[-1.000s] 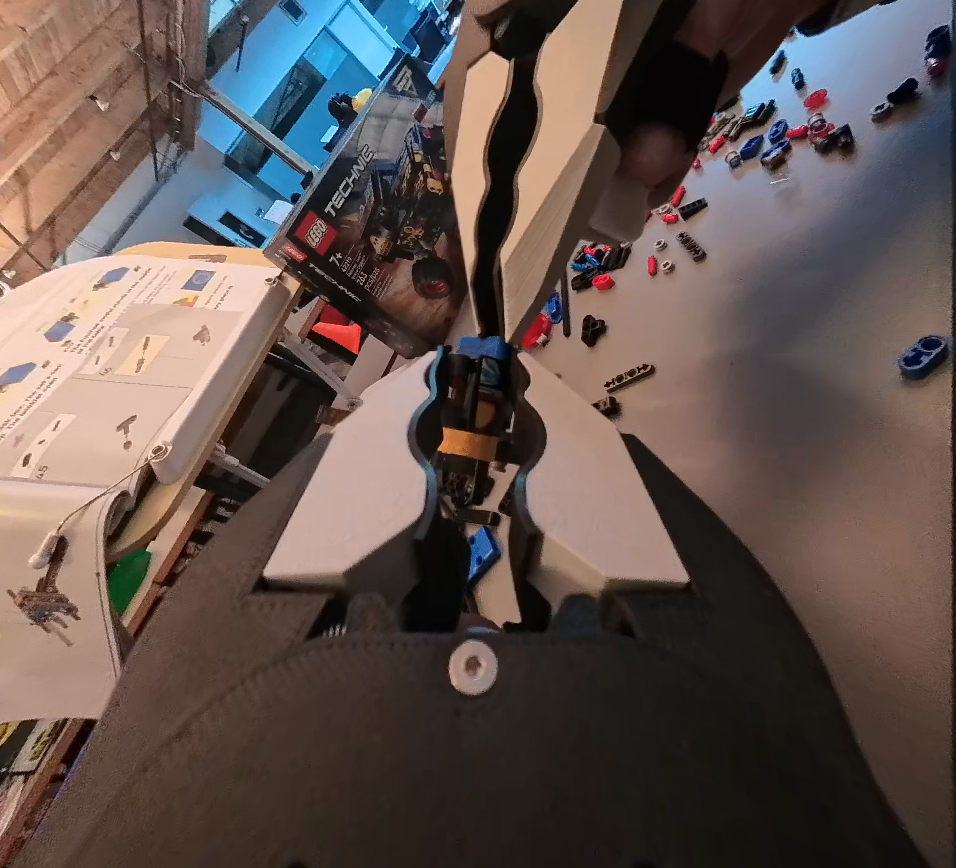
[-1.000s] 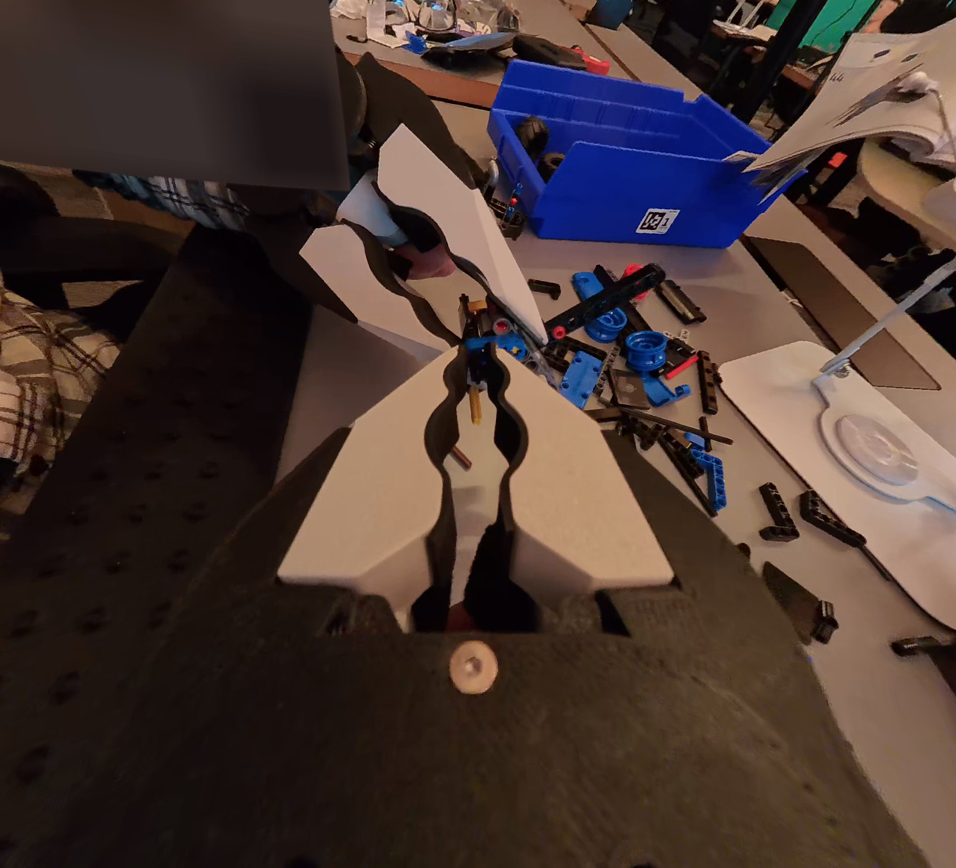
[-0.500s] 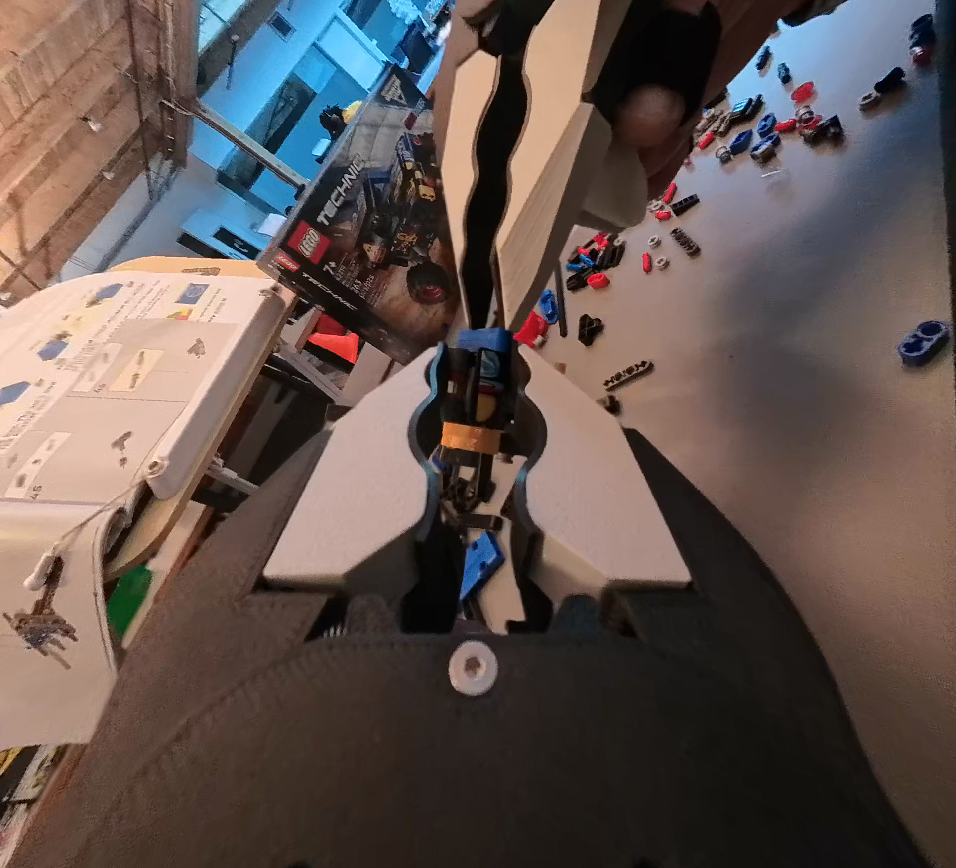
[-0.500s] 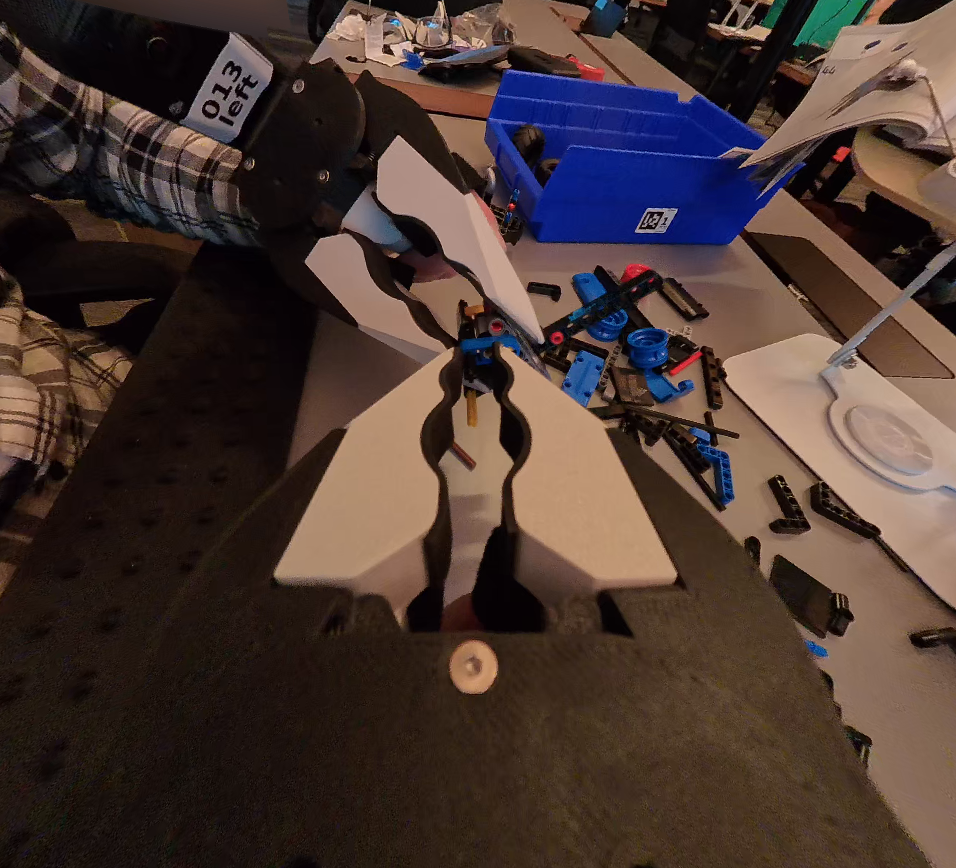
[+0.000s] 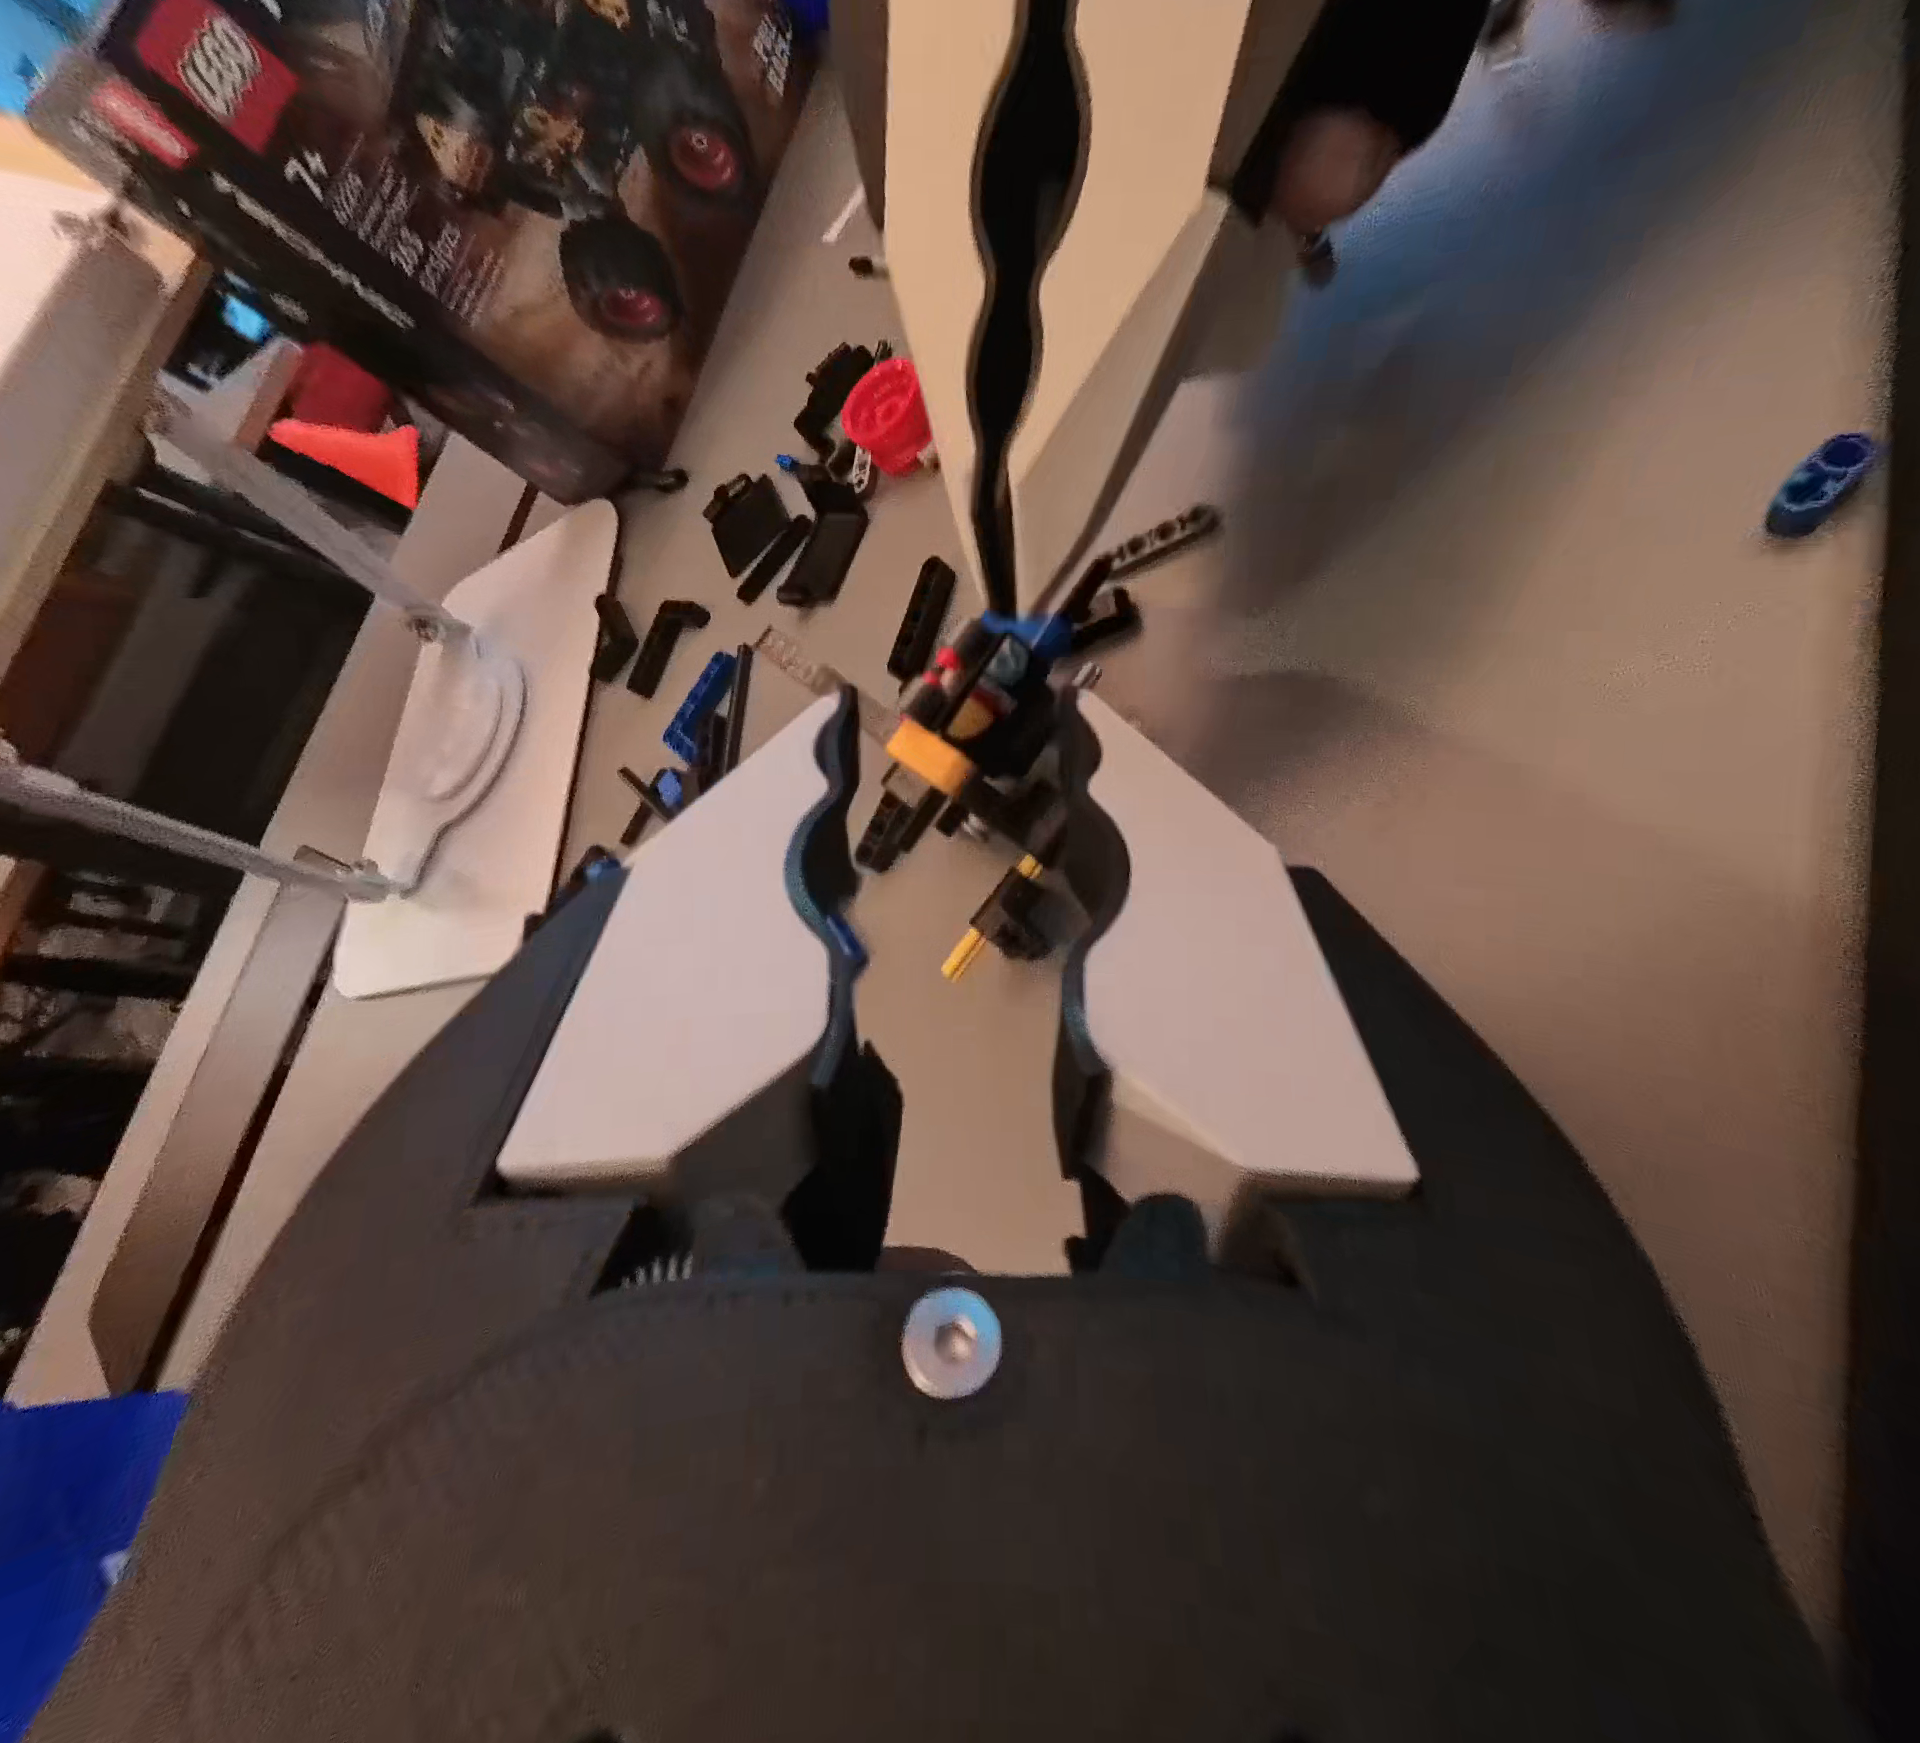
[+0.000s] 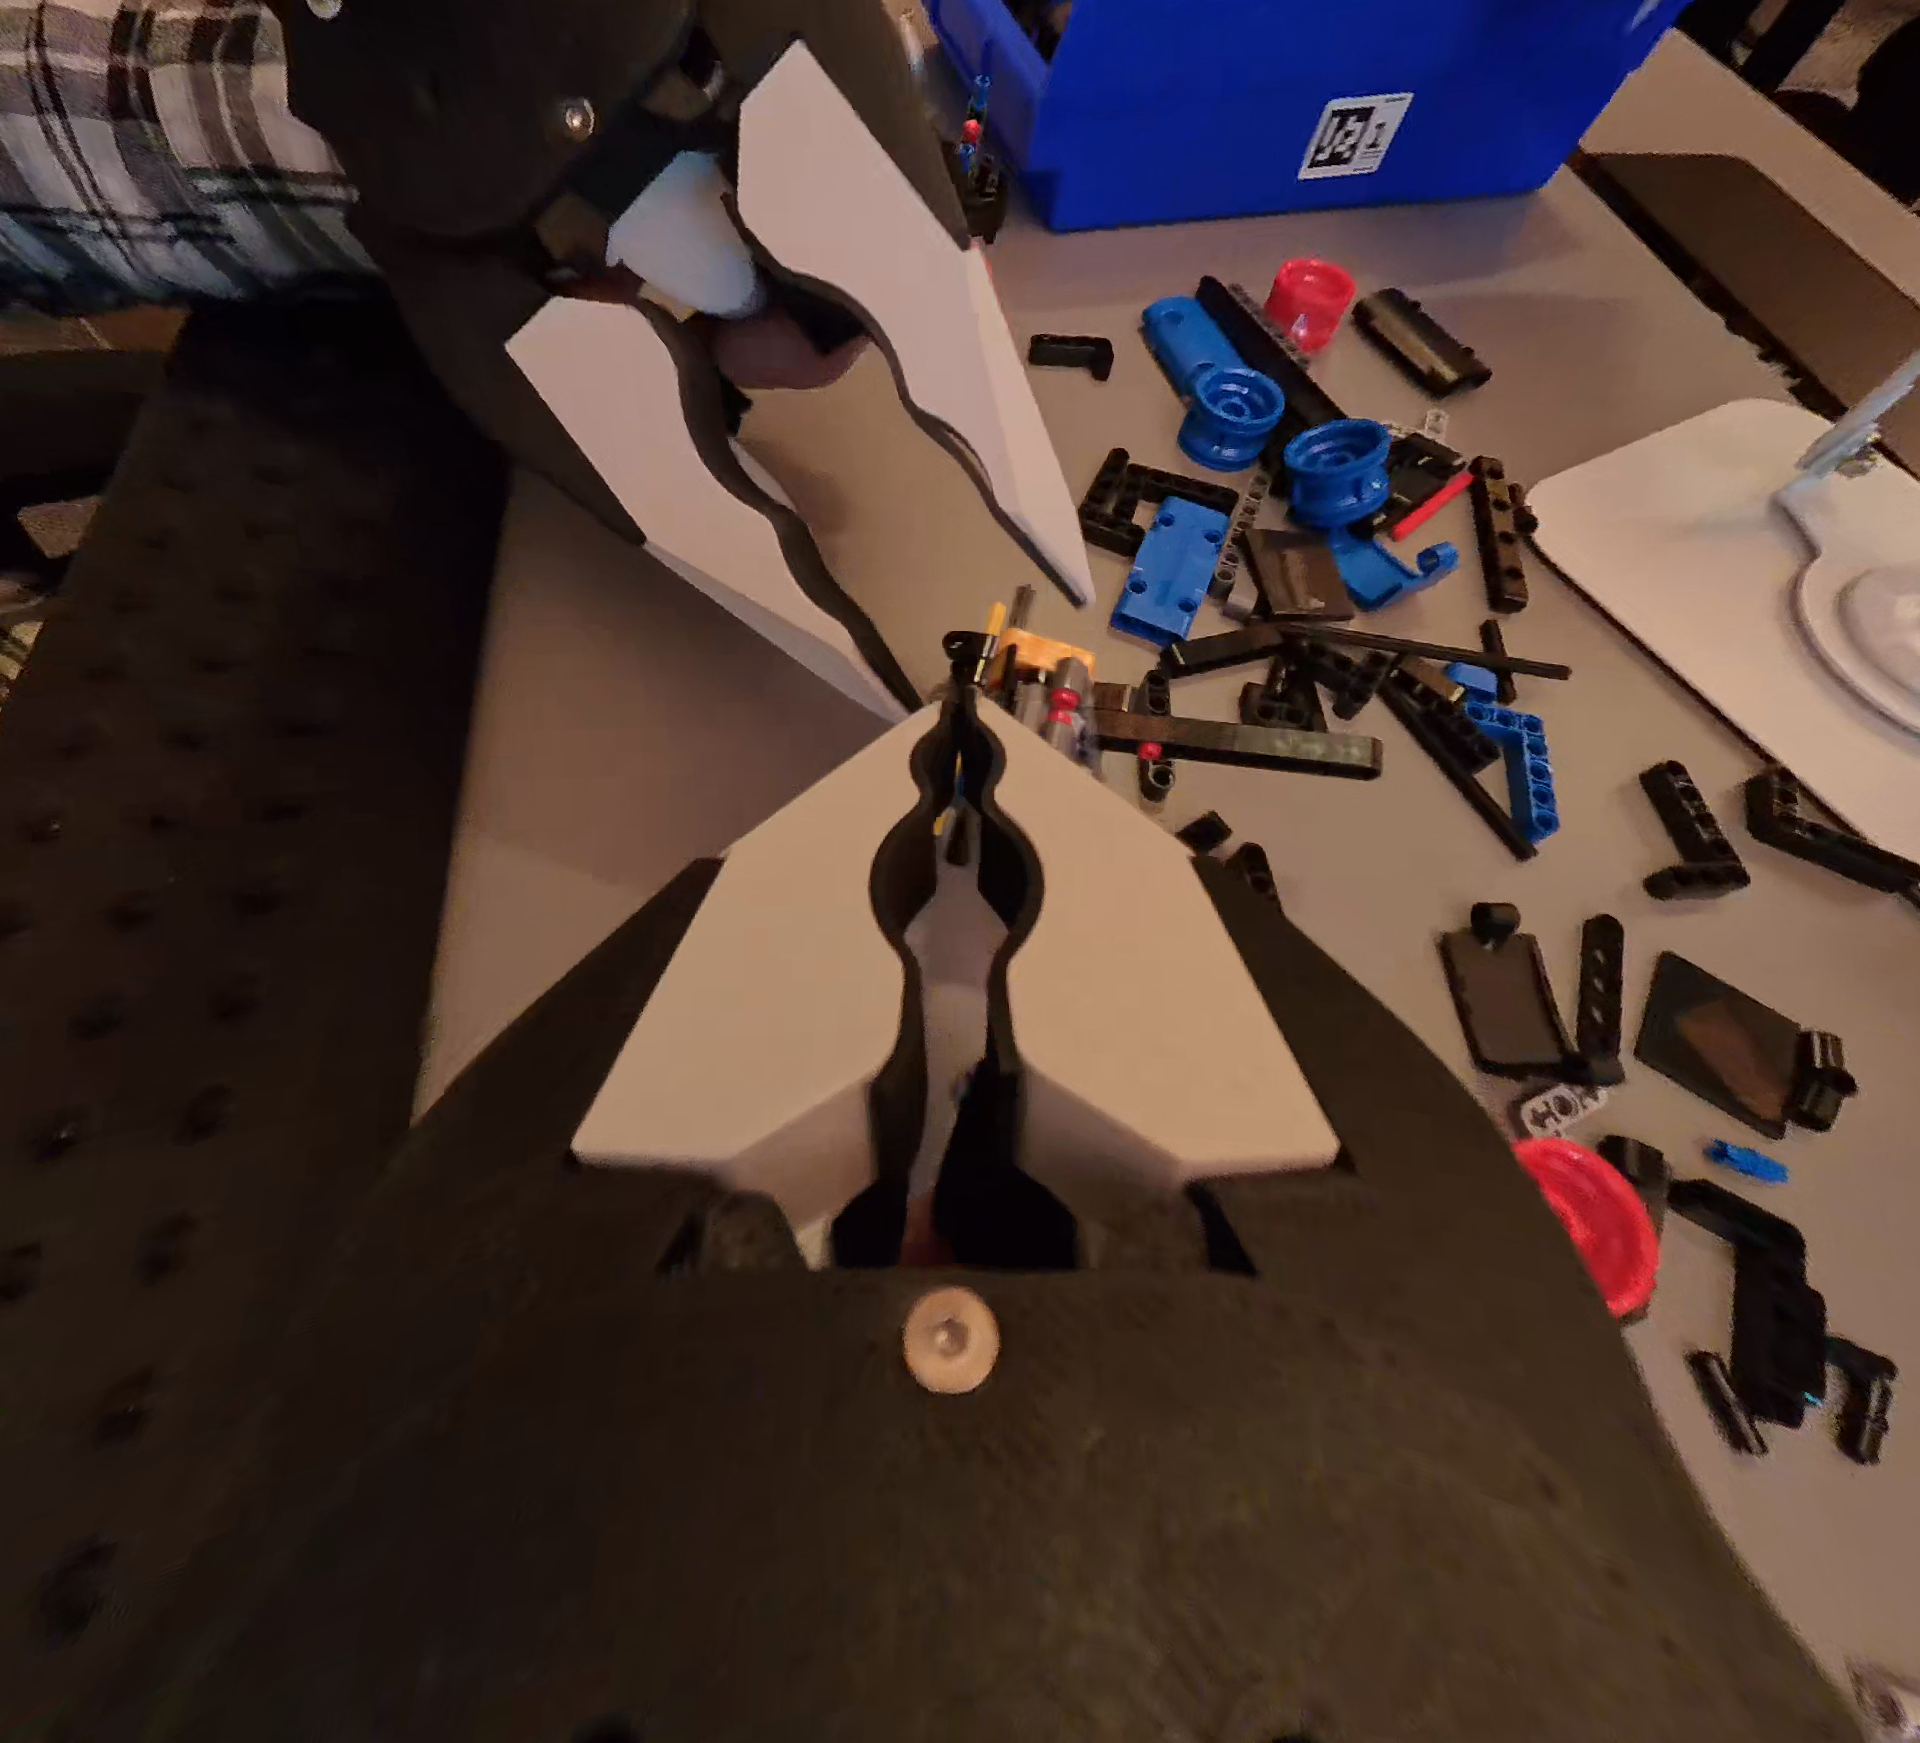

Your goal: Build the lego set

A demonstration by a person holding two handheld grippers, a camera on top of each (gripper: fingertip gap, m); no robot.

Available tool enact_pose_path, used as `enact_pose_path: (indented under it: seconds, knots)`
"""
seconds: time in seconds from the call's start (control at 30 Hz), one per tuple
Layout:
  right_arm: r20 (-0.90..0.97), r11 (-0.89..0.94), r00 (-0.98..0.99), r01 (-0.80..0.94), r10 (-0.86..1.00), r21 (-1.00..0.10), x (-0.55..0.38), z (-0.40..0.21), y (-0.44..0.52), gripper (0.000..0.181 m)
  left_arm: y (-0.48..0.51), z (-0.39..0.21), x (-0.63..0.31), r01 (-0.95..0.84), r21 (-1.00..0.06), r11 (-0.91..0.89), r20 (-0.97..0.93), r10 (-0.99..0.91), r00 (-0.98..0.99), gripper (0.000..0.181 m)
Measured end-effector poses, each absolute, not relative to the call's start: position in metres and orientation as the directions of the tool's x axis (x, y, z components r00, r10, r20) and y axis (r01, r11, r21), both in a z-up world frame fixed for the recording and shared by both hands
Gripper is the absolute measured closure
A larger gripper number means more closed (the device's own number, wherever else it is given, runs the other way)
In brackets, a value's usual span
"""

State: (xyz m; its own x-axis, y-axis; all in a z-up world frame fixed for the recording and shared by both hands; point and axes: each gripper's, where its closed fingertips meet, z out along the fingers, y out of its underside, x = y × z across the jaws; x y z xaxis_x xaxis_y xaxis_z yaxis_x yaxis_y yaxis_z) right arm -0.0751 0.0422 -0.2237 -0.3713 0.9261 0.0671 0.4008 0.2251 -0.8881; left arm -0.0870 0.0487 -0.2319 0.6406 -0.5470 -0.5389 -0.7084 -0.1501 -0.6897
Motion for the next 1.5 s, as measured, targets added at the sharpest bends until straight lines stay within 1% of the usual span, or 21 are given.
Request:
enact_pose_path:
  seconds: [0.03, 0.1, 0.17, 0.23, 0.3, 0.37, 0.47, 0.57, 0.6, 0.7, 0.77, 0.93, 1.1, 1.17, 1.23, 1.5]
  knots:
    - [0.053, 0.209, -0.364, 0.403, 0.930, -0.891, -0.074, -0.222, 0.046, 0.181, 0.049, -0.235, -0.091, -0.695, -0.696, -0.182, -0.514, -0.550, 0.658, 0.141]
    - [0.059, 0.210, -0.346, 0.419, 0.936, -0.884, -0.070, -0.223, 0.054, 0.175, 0.048, -0.239, -0.099, -0.660, -0.715, -0.231, -0.460, -0.555, 0.693, 0.134]
    - [0.053, 0.203, -0.332, 0.437, 0.942, -0.876, -0.067, -0.226, 0.060, 0.167, 0.048, -0.239, -0.103, -0.627, -0.735, -0.259, -0.421, -0.552, 0.720, 0.132]
    - [0.052, 0.209, -0.329, 0.464, 0.943, -0.861, -0.064, -0.232, 0.063, 0.165, 0.049, -0.242, -0.102, -0.594, -0.749, -0.292, -0.371, -0.558, 0.743, 0.132]
    - [0.053, 0.222, -0.336, 0.489, 0.941, -0.844, -0.063, -0.240, 0.063, 0.161, 0.051, -0.251, -0.104, -0.603, -0.727, -0.328, -0.362, -0.562, 0.744, 0.132]
    - [0.051, 0.226, -0.340, 0.498, 0.939, -0.837, -0.065, -0.245, 0.061, 0.162, 0.052, -0.259, -0.106, -0.613, -0.706, -0.354, -0.365, -0.560, 0.743, 0.136]
    - [0.048, 0.221, -0.333, 0.505, 0.942, -0.834, -0.069, -0.247, 0.058, 0.167, 0.055, -0.256, -0.103, -0.597, -0.725, -0.344, -0.359, -0.551, 0.753, 0.144]
    - [0.053, 0.225, -0.336, 0.498, 0.941, -0.838, -0.073, -0.249, 0.055, 0.170, 0.058, -0.255, -0.107, -0.600, -0.721, -0.346, -0.377, -0.531, 0.759, 0.160]
    - [0.047, 0.219, -0.335, 0.497, 0.941, -0.840, -0.074, -0.248, 0.054, 0.174, 0.057, -0.255, -0.103, -0.595, -0.729, -0.338, -0.365, -0.543, 0.756, 0.160]
    - [0.017, 0.188, -0.324, 0.503, 0.946, -0.844, -0.074, -0.247, 0.055, 0.174, 0.058, -0.256, -0.105, -0.623, -0.708, -0.332, -0.411, -0.524, 0.746, 0.161]
    - [0.032, 0.195, -0.315, 0.503, 0.949, -0.842, -0.075, -0.248, 0.054, 0.172, 0.058, -0.256, -0.106, -0.615, -0.714, -0.333, -0.404, -0.521, 0.752, 0.162]
    - [0.034, 0.185, -0.284, 0.522, 0.958, -0.833, -0.074, -0.249, 0.058, 0.175, 0.058, -0.256, -0.106, -0.628, -0.707, -0.325, -0.427, -0.511, 0.746, 0.162]
    - [0.017, 0.182, -0.290, 0.552, 0.957, -0.814, -0.070, -0.253, 0.056, 0.163, 0.059, -0.256, -0.106, -0.625, -0.708, -0.329, -0.430, -0.501, 0.751, 0.162]
    - [0.038, 0.194, -0.282, 0.550, 0.959, -0.812, -0.073, -0.254, 0.055, 0.166, 0.060, -0.256, -0.105, -0.626, -0.707, -0.329, -0.430, -0.502, 0.750, 0.163]
    - [0.044, 0.191, -0.270, 0.551, 0.962, -0.812, -0.075, -0.254, 0.058, 0.173, 0.060, -0.256, -0.105, -0.625, -0.708, -0.330, -0.430, -0.500, 0.751, 0.163]
    - [0.058, 0.220, -0.299, 0.544, 0.952, -0.810, -0.077, -0.254, 0.057, 0.178, 0.062, -0.257, -0.106, -0.649, -0.686, -0.329, -0.466, -0.487, 0.739, 0.165]
